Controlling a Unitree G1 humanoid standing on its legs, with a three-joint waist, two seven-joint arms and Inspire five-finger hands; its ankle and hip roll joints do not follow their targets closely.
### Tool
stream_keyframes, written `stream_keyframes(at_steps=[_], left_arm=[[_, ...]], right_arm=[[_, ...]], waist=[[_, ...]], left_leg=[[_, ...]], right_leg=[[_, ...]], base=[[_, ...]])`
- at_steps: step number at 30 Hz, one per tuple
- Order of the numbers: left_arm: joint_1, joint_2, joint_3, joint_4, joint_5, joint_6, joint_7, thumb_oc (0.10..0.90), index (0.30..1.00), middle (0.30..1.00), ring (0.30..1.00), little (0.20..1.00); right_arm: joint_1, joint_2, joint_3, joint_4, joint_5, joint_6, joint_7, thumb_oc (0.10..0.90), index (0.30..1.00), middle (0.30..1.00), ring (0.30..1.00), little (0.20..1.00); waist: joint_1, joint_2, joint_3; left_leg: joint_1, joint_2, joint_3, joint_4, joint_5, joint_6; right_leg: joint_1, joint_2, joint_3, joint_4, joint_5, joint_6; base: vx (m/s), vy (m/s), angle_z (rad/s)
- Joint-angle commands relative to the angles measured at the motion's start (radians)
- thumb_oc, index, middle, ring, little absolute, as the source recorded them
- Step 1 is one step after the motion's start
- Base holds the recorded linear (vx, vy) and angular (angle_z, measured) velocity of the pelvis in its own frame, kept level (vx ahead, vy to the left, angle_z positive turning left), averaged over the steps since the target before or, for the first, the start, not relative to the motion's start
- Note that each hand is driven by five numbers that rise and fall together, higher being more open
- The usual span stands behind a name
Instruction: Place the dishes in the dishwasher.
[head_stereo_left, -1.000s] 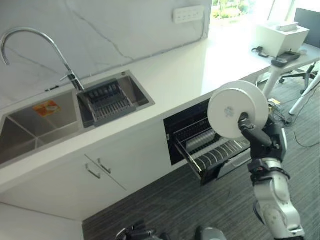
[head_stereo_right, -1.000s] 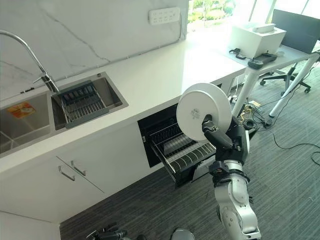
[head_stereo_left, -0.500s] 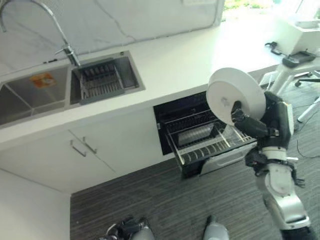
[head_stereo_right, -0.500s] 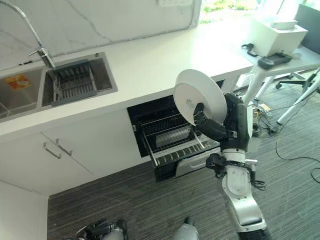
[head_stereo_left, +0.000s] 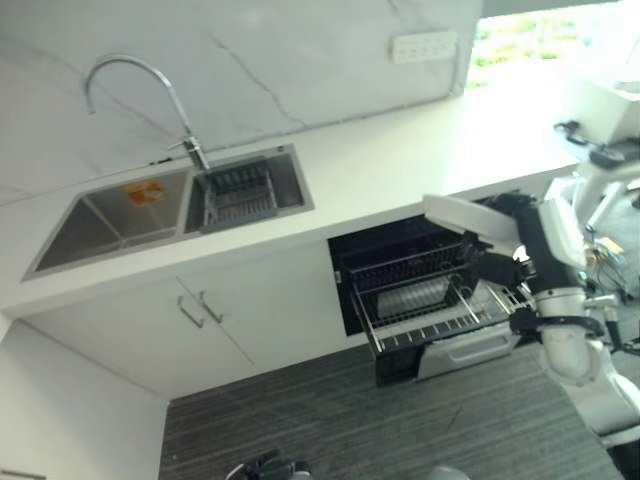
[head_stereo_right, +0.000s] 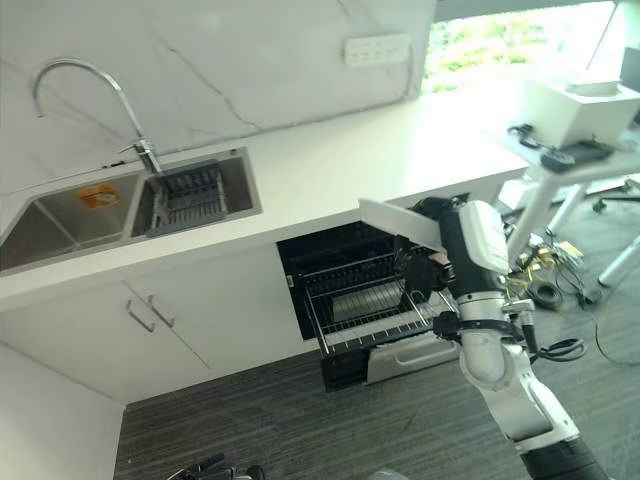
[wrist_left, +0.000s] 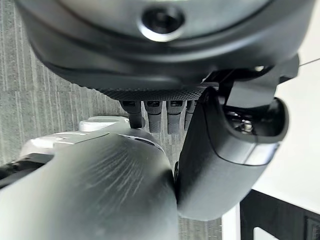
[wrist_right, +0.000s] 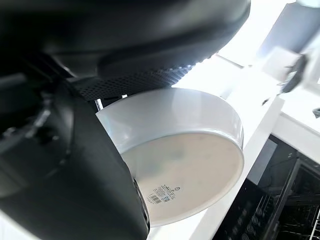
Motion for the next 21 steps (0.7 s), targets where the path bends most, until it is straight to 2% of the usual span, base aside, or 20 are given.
stream_keyframes(at_steps=[1, 10, 16, 17, 21], left_arm=[[0.068, 0.053, -0.071, 0.043, 0.105, 0.039, -0.005, 0.8, 0.9, 0.9, 0.9, 0.9], [0.087, 0.089, -0.069, 0.023, 0.128, 0.049, -0.017, 0.8, 0.9, 0.9, 0.9, 0.9], [0.101, 0.104, -0.078, -0.019, 0.124, 0.069, -0.012, 0.8, 0.9, 0.9, 0.9, 0.9], [0.111, 0.11, -0.084, -0.04, 0.124, 0.077, -0.007, 0.8, 0.9, 0.9, 0.9, 0.9], [0.127, 0.12, -0.096, -0.066, 0.123, 0.078, -0.001, 0.8, 0.9, 0.9, 0.9, 0.9]], right_arm=[[-0.238, -0.009, -0.063, -0.049, -0.127, -0.031, -0.131, 0.4, 0.3, 0.3, 0.3, 0.3], [-0.3, -0.018, 0.073, 0.216, -0.225, -0.015, -0.226, 0.4, 0.3, 0.3, 0.3, 0.3], [-0.295, 0.022, 0.102, 0.376, -0.253, 0.009, -0.308, 0.4, 0.3, 0.3, 0.3, 0.3], [-0.296, 0.032, 0.108, 0.439, -0.274, 0.025, -0.347, 0.4, 0.3, 0.3, 0.3, 0.3], [-0.312, 0.033, 0.102, 0.51, -0.258, 0.062, -0.391, 0.4, 0.3, 0.3, 0.3, 0.3]], waist=[[0.005, -0.031, 0.042], [0.058, -0.031, 0.04], [0.081, -0.028, 0.046], [0.091, -0.024, 0.05], [0.102, -0.017, 0.059]], left_leg=[[0.004, 0.019, 0.03, 0.148, -0.237, 0.005], [-0.008, 0.003, -0.007, 0.148, -0.237, 0.013], [-0.016, -0.002, -0.02, 0.148, -0.235, 0.018], [-0.021, -0.006, -0.027, 0.148, -0.233, 0.02], [-0.031, -0.012, -0.036, 0.148, -0.228, 0.022]], right_leg=[[0.09, 0.057, -0.065, -0.116, -0.055, 0.006], [0.105, 0.044, -0.085, -0.116, -0.052, 0.016], [0.108, 0.033, -0.098, -0.116, -0.047, 0.021], [0.109, 0.028, -0.101, -0.116, -0.045, 0.024], [0.107, 0.022, -0.104, -0.116, -0.041, 0.026]], base=[[0.04, 0.041, 0.24], [0.04, 0.031, 0.18], [0.04, 0.009, 0.06], [0.05, -0.007, 0.11], [0.04, -0.011, 0.09]])
